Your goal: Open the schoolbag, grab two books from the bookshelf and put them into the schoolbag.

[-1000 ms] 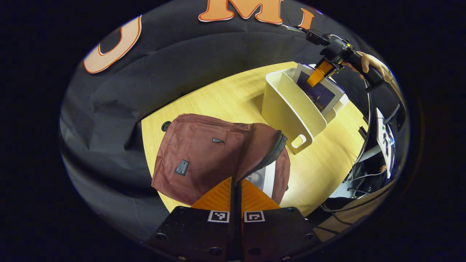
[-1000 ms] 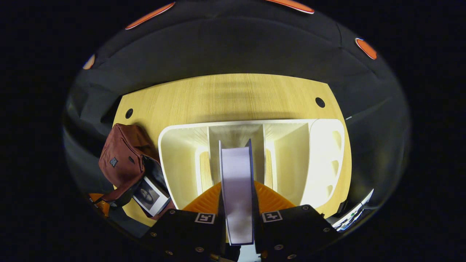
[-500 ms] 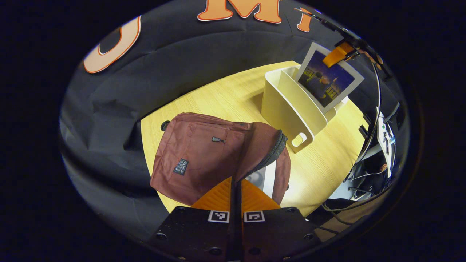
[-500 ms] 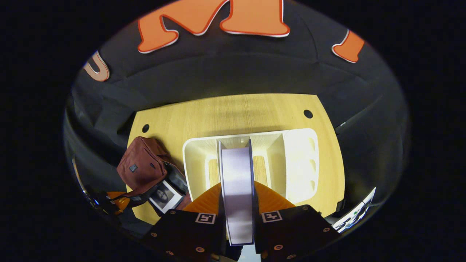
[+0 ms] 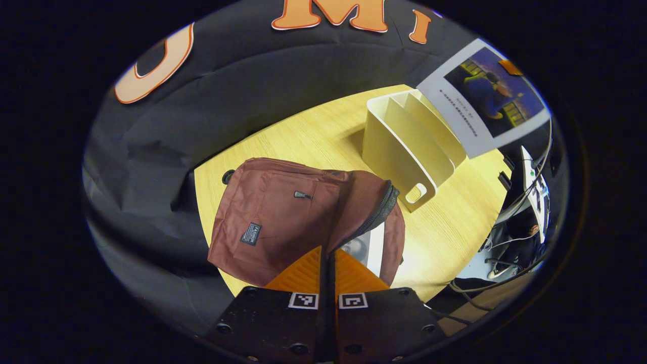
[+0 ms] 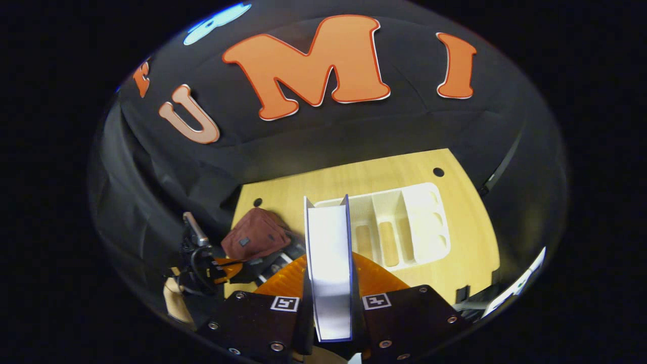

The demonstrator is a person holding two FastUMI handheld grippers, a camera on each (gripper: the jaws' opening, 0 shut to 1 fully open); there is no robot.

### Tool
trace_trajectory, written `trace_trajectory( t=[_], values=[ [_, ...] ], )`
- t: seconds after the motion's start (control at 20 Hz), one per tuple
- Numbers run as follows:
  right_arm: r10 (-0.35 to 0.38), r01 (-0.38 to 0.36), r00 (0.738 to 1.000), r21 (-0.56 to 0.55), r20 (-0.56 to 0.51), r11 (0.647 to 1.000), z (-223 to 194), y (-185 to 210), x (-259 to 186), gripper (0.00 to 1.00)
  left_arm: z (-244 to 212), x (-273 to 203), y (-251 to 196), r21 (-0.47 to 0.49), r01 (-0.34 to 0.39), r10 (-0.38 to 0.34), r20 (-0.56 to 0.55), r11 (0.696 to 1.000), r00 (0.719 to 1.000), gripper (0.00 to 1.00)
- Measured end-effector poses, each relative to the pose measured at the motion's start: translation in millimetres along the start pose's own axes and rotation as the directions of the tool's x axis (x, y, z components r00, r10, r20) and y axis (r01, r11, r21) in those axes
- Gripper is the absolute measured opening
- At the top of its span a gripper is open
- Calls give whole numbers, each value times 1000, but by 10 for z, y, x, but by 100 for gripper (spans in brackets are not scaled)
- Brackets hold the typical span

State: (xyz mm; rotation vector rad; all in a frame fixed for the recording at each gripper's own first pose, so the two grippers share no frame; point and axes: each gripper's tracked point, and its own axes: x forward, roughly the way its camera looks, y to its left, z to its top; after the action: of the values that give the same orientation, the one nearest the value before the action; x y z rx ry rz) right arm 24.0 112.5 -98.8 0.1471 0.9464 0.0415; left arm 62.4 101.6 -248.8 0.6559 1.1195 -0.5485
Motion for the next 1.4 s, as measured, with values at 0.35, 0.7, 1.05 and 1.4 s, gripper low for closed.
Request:
trace_trajectory(
  t=[0.35,0.7,1.05,1.4],
  values=[
    [231,-221,973,312,3,924,-970,290,338,30,4,-49,24,4,-8,8,10,1000,1000,1],
    [319,-265,948,573,7,775,-1550,425,1205,31,125,-187,49,14,-40,39,33,999,999,1],
    [296,-247,955,607,21,755,-1676,758,1985,30,218,-312,-9,31,-73,71,39,997,997,0],
    [318,-269,948,611,30,744,-1730,1187,2410,31,365,-442,-108,22,-69,67,82,997,994,1]
  ],
)
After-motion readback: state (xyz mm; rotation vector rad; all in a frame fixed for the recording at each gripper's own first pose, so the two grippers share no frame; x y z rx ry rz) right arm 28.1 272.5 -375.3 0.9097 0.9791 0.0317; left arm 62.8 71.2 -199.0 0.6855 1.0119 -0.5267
